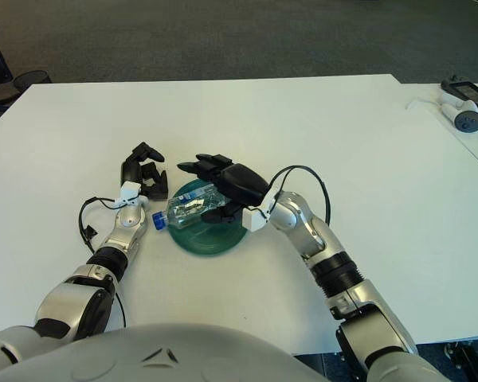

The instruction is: Put the bottle into the plate.

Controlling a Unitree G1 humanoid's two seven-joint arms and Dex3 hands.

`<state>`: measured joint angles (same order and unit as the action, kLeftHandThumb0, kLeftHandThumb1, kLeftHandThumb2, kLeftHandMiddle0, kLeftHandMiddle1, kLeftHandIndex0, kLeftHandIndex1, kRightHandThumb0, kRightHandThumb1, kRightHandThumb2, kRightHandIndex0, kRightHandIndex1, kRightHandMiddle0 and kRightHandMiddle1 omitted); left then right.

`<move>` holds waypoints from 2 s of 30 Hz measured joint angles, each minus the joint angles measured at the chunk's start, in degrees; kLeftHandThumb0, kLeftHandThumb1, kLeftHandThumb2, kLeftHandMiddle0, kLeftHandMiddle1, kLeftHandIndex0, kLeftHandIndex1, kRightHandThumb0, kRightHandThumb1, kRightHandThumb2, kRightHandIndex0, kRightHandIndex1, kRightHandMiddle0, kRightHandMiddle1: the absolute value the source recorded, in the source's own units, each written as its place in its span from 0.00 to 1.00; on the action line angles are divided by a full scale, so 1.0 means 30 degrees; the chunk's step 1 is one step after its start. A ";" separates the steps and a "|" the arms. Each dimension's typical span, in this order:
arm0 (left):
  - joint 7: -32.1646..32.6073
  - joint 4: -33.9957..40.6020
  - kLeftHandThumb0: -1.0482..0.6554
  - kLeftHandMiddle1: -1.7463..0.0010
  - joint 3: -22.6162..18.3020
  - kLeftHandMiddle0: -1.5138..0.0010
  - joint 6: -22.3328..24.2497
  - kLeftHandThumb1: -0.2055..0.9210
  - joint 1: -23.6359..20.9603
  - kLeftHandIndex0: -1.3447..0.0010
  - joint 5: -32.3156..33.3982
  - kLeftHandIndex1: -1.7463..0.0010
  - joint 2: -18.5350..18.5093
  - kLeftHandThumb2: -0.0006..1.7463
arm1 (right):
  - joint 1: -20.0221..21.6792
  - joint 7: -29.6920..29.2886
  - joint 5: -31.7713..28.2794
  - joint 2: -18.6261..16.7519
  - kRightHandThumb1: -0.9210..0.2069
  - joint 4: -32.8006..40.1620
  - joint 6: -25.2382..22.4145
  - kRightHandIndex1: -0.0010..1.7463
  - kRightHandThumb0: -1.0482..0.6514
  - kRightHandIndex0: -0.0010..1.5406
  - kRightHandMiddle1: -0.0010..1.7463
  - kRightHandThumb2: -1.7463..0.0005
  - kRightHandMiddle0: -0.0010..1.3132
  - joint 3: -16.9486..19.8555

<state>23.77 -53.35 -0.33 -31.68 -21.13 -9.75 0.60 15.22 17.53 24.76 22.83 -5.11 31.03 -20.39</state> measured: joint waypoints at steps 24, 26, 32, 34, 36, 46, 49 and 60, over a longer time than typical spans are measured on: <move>-0.0854 0.2761 0.61 0.00 -0.0019 0.42 0.0885 0.12 0.1489 0.48 0.0201 0.01 0.0288 1.00 | -0.0141 -0.4615 -1.1758 -0.6117 0.07 -0.1313 -0.1453 0.81 0.29 0.15 0.92 0.57 0.08 0.8445; -0.0871 0.2796 0.61 0.00 -0.0036 0.42 0.0894 0.13 0.1525 0.48 0.0196 0.01 0.0285 1.00 | -0.0050 -0.4884 -1.1866 -0.6247 0.03 -0.1757 -0.1459 0.83 0.36 0.17 0.97 0.65 0.12 0.8941; -0.0845 0.2753 0.61 0.00 -0.0049 0.42 0.0882 0.13 0.1528 0.49 0.0136 0.00 0.0269 1.00 | 0.0399 -0.6231 -1.1945 -0.6511 0.01 -0.3764 -0.1577 0.87 0.40 0.19 1.00 0.70 0.15 1.0494; -0.0803 0.2745 0.61 0.00 -0.0046 0.42 0.0881 0.13 0.1521 0.49 0.0096 0.00 0.0261 1.00 | 0.0406 -0.6557 -1.1941 -0.6563 0.02 -0.4032 -0.1608 0.88 0.41 0.19 1.00 0.69 0.16 1.0791; -0.0796 0.2737 0.61 0.00 -0.0050 0.42 0.0882 0.13 0.1525 0.49 0.0085 0.00 0.0244 1.00 | 0.0404 -0.6838 -1.1940 -0.6672 0.04 -0.4165 -0.1686 0.90 0.40 0.19 1.00 0.66 0.17 1.1007; -0.0837 0.2904 0.61 0.00 -0.0069 0.42 0.0936 0.12 0.1692 0.47 0.0095 0.02 0.0250 1.00 | 0.0231 -0.7598 -1.1849 -0.7767 0.22 -0.5010 -0.1673 0.94 0.39 0.21 1.00 0.51 0.26 1.1390; -0.0835 0.2992 0.61 0.00 -0.0061 0.42 0.0952 0.12 0.1735 0.48 0.0086 0.01 0.0252 1.00 | -0.0081 -0.7847 -1.1753 -0.8196 0.24 -0.5048 -0.1693 0.95 0.39 0.20 1.00 0.49 0.28 1.1346; -0.0836 0.3444 0.61 0.00 0.0010 0.42 0.1156 0.12 0.1970 0.48 0.0065 0.01 0.0260 1.00 | -0.1951 -0.7563 -1.1030 -0.8067 0.28 -0.3721 -0.4552 0.95 0.55 0.20 1.00 0.46 0.26 1.0506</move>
<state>21.27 -43.02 -0.30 -28.21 -15.23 -9.56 1.38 9.37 -5.16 -8.33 -1.37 -16.27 17.37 11.13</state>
